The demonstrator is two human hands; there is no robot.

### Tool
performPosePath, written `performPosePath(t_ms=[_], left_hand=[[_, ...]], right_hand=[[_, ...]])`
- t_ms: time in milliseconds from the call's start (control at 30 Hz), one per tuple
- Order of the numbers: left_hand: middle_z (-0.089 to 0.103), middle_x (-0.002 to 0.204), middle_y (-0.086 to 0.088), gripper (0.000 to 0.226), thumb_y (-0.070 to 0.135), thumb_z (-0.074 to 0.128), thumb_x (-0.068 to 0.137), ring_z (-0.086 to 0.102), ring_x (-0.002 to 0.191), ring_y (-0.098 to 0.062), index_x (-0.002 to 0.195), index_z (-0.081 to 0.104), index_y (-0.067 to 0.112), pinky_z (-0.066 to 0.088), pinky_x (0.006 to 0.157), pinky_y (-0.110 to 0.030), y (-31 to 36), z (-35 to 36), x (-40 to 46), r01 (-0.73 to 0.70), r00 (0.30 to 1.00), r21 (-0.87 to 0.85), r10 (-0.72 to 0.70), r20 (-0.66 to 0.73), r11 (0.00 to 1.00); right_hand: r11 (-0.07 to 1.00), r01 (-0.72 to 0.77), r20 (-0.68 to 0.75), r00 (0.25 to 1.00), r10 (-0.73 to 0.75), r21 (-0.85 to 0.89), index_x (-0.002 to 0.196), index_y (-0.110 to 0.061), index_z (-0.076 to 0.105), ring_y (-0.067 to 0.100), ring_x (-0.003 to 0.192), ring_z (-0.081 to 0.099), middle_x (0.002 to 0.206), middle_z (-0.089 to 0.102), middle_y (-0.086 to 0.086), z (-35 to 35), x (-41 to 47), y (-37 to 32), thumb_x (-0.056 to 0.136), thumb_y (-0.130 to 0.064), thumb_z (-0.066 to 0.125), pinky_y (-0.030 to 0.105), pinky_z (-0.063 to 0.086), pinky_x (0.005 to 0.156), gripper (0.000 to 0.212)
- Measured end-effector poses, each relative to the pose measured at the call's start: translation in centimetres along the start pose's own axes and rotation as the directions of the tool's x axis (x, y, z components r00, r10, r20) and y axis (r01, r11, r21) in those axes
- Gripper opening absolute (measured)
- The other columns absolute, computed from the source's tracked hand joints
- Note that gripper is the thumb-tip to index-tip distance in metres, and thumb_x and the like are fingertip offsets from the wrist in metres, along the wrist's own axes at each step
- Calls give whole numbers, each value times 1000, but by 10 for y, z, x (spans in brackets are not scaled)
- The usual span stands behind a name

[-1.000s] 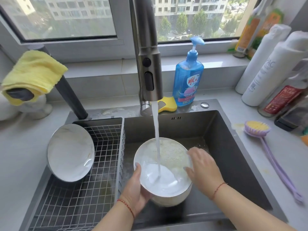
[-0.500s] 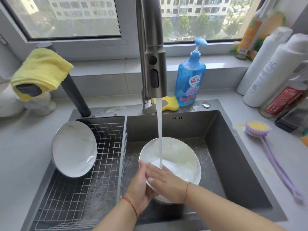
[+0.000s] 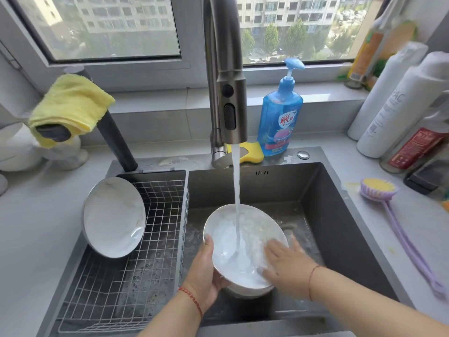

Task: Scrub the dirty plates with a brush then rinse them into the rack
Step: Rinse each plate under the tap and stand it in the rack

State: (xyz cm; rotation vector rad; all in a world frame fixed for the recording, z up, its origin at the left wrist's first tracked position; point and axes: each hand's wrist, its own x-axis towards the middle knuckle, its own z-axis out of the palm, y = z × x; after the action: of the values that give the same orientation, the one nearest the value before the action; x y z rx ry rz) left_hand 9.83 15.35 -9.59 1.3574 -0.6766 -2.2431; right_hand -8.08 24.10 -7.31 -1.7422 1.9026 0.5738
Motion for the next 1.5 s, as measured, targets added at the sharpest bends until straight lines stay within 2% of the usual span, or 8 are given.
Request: performPosePath(t_ms=[133,300,533,833,1033,1167,1267,1500], left_hand=[[69,121,-15,80,72,42,77,69,106,-37,139,51,21,57,86,-54,1,-2,4,-4,1000,20,3,18,1000],[69,121,-16,85,74,42,79,71,105,-31,140,48,16,57,89,-46,0,0,1,38,999,41,-38,-9,998],[74,113,-5,64,68,28,93,71,105,-24,127,61,26,56,93,-50,3,7,-12,1,997,156,-13,77,988],[73,116,-8,58,65,36,95,71,103,-30,132,57,25,60,80,-48,7,4,-6,-13,1000,60,12,18,998],[71,118,-10,58,66,40,93,70,104,-34,132,56,26,60,77,-50,6,4,3,-10,1000,79,12,-14,997],[74,110,-13,61,65,38,96,72,97,-35,133,54,20,60,72,-46,7,5,6,16,999,98,-12,-36,995],[75,104,-14,54,58,38,99,73,93,-35,130,54,17,61,77,-50,10,11,3,14,1000,118,-11,-29,993],[71,111,-13,40,44,63,90,72,96,-31,120,53,19,60,74,-36,9,40,-10,-93,994,365,105,-12,926]], right_hand=[[943,154,82,979,-186,295,154,-21,-1,14,146,-14,160,-9,1,-6,-23,-35,71,-75,-13,43,-11,118,100],[721,265,-40,949,-313,640,153,-27,0,-6,140,-14,158,-7,-14,-20,-11,-66,105,-39,16,31,-13,118,52],[821,309,-296,938,-179,480,153,-28,1,5,145,-15,160,-9,-9,-26,41,-59,102,-31,19,36,-14,118,54],[986,-72,-168,981,97,149,153,-20,-3,16,148,-10,161,-4,-1,-6,25,-8,95,-59,5,42,-11,119,71],[928,93,-148,988,-41,360,154,-21,10,14,148,2,161,6,-1,5,-27,-35,75,-75,-1,30,6,120,97],[886,287,-357,922,-152,364,147,-18,35,13,145,23,156,29,1,7,-30,-52,94,-42,52,18,16,113,60],[900,368,-653,746,-134,235,100,-13,73,20,91,71,100,73,4,14,-14,-54,51,-10,87,23,53,81,51],[736,300,-550,827,117,607,93,-23,66,10,75,57,80,67,-9,10,-12,-43,91,-14,56,16,36,67,14]])
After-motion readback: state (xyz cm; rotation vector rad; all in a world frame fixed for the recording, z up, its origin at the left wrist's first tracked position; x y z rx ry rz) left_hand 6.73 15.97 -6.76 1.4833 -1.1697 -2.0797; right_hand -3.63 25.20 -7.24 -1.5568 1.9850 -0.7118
